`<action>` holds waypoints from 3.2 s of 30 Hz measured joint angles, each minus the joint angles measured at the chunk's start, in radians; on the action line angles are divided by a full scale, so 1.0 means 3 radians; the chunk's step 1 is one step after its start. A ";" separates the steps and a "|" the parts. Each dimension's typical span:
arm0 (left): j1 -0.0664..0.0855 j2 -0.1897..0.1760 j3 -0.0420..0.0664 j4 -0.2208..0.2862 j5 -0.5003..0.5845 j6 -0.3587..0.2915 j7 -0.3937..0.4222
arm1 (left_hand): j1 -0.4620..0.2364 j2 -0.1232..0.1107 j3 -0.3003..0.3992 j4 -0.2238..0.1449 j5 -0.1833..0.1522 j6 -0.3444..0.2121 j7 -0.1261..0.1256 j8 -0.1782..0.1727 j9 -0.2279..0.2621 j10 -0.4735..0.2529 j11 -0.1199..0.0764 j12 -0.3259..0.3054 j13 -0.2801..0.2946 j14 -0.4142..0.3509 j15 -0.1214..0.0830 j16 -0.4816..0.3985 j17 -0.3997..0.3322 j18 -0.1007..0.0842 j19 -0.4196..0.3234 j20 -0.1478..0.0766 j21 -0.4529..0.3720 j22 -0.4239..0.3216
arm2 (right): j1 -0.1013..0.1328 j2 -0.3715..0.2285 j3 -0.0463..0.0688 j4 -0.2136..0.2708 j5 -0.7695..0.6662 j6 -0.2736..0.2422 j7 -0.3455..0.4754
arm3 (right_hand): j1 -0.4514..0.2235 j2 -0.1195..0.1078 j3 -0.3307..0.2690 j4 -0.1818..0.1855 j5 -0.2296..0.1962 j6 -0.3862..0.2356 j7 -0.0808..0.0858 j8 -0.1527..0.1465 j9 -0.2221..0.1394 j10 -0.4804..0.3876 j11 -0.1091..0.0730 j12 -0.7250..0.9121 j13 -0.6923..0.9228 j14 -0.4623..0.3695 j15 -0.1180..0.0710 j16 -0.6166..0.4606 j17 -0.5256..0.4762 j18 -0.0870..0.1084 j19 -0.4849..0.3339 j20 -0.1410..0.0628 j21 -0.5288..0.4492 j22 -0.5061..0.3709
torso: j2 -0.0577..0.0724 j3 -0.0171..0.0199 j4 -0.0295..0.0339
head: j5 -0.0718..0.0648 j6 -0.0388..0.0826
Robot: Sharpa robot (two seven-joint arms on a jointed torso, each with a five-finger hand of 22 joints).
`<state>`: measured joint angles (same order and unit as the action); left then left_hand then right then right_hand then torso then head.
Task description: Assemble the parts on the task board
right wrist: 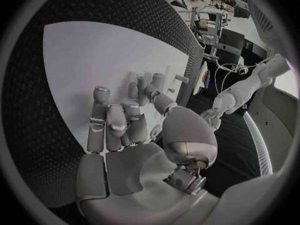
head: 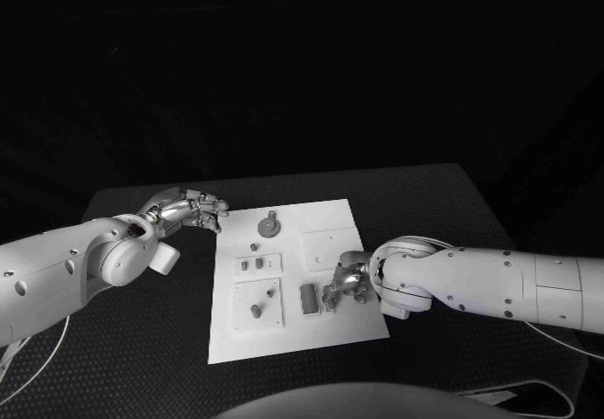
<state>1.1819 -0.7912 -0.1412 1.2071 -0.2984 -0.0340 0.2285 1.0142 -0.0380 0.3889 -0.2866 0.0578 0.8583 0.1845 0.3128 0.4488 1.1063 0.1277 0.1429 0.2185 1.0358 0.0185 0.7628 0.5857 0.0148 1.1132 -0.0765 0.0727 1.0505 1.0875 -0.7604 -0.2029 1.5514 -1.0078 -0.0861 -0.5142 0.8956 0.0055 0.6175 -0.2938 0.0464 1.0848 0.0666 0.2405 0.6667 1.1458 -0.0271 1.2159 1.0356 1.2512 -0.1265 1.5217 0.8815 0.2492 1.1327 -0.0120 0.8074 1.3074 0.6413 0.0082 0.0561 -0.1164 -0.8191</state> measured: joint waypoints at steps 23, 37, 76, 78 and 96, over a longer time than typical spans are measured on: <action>0.0000 -0.0007 0.0000 0.0004 -0.0007 0.0000 -0.0001 | 0.0000 0.0000 0.0000 0.0000 0.0000 0.0000 0.0000 0.0000 0.0000 0.0000 0.0000 0.0000 0.0000 0.0000 0.0000 0.0000 0.0002 0.0000 0.0000 0.0000 0.0000 -0.0003 | -0.0004 0.0033 -0.0001 -0.0052 0.0046 0.0008 -0.0013 | -0.0086 -0.0033 -0.0049 0.0014 0.0000 -0.0005 0.0005 -0.0007 -0.0025 0.0012 0.0012 -0.0013 -0.0004 -0.0021 -0.0020 0.0000 -0.0073 0.0000 0.0000 0.0000 -0.0013 0.0000 | 0.0000 0.0000 0.0001 | 0.0018 -0.0025; 0.0000 -0.0009 0.0000 0.0005 -0.0009 0.0000 -0.0002 | 0.0000 0.0000 0.0000 0.0000 0.0000 0.0000 0.0000 0.0000 0.0000 0.0000 0.0000 0.0000 0.0001 0.0000 0.0000 0.0000 0.0002 0.0000 0.0000 0.0000 0.0000 -0.0002 | -0.0006 0.0027 -0.0003 -0.0047 0.0047 0.0050 -0.0024 | -0.0121 -0.0040 -0.0049 0.0014 0.0000 -0.0008 0.0008 -0.0007 -0.0042 0.0012 0.0012 -0.0013 -0.0007 -0.0051 -0.0014 -0.0016 -0.0115 0.0018 -0.0006 0.0006 -0.0025 0.0000 | -0.0001 0.0002 -0.0001 | 0.0024 -0.0040; 0.0000 -0.0010 0.0000 0.0004 -0.0011 0.0000 -0.0013 | 0.0000 0.0000 0.0000 0.0000 0.0000 0.0000 0.0000 0.0000 0.0000 0.0000 0.0000 0.0000 0.0001 0.0000 0.0000 0.0000 0.0006 0.0000 0.0000 0.0000 0.0000 -0.0002 | -0.0013 0.0032 -0.0006 -0.0036 0.0049 0.0076 -0.0034 | -0.0419 -0.0313 0.0002 0.0176 0.0000 -0.0012 0.0011 -0.0035 -0.0064 0.0011 0.0011 -0.0042 -0.0006 -0.0072 -0.0006 -0.0032 -0.0149 -0.0002 0.0006 0.0018 -0.0064 0.0000 | 0.0000 0.0000 0.0000 | 0.0029 -0.0041; 0.0000 -0.0010 0.0000 0.0004 -0.0011 0.0000 -0.0014 | 0.0000 0.0000 0.0000 0.0000 0.0000 0.0000 0.0000 0.0000 0.0000 0.0000 0.0000 0.0000 0.0000 0.0000 0.0000 0.0000 0.0006 0.0000 0.0000 0.0000 0.0000 -0.0002 | -0.0013 0.0032 -0.0007 -0.0036 0.0049 0.0072 -0.0034 | -0.0418 -0.0313 0.0004 0.0177 0.0000 -0.0011 0.0011 -0.0035 -0.0064 0.0011 0.0011 -0.0042 -0.0006 -0.0073 -0.0006 -0.0032 -0.0149 -0.0003 0.0006 0.0018 -0.0064 0.0000 | 0.0000 0.0000 0.0000 | 0.0031 -0.0038; 0.0000 -0.0010 0.0000 0.0003 -0.0011 0.0000 -0.0022 | 0.0000 0.0000 0.0000 0.0000 0.0000 0.0000 0.0000 0.0000 0.0000 0.0000 0.0000 0.0000 -0.0002 0.0000 0.0000 0.0000 0.0006 0.0000 0.0000 0.0000 0.0000 -0.0001 | -0.0016 0.0017 -0.0007 -0.0027 0.0048 0.0064 -0.0014 | -0.0434 -0.0376 0.0021 0.0194 0.0000 -0.0012 0.0012 -0.0029 -0.0088 0.0009 0.0013 -0.0042 -0.0006 -0.0083 -0.0005 -0.0032 -0.0149 -0.0005 0.0006 0.0018 -0.0078 0.0000 | 0.0000 0.0002 -0.0001 | 0.0035 -0.0032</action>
<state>1.1819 -0.7942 -0.1412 1.2081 -0.3017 -0.0340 0.2219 1.0142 -0.0380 0.3889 -0.2866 0.0577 0.8583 0.1845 0.3128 0.4488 1.1063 0.1277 0.1429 0.2180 1.0358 0.0185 0.7628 0.5875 0.0149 1.1131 -0.0765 0.0727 1.0501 1.0827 -0.7552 -0.2051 1.5434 -0.9933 -0.0669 -0.5183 0.7654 -0.1073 0.6238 -0.2357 0.0465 1.0812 0.0702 0.2318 0.6405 1.1485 -0.0233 1.2034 1.0338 1.2263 -0.1281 1.5121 0.8369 0.2477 1.1343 -0.0067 0.7841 1.3074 0.6412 0.0088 0.0558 -0.1060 -0.8287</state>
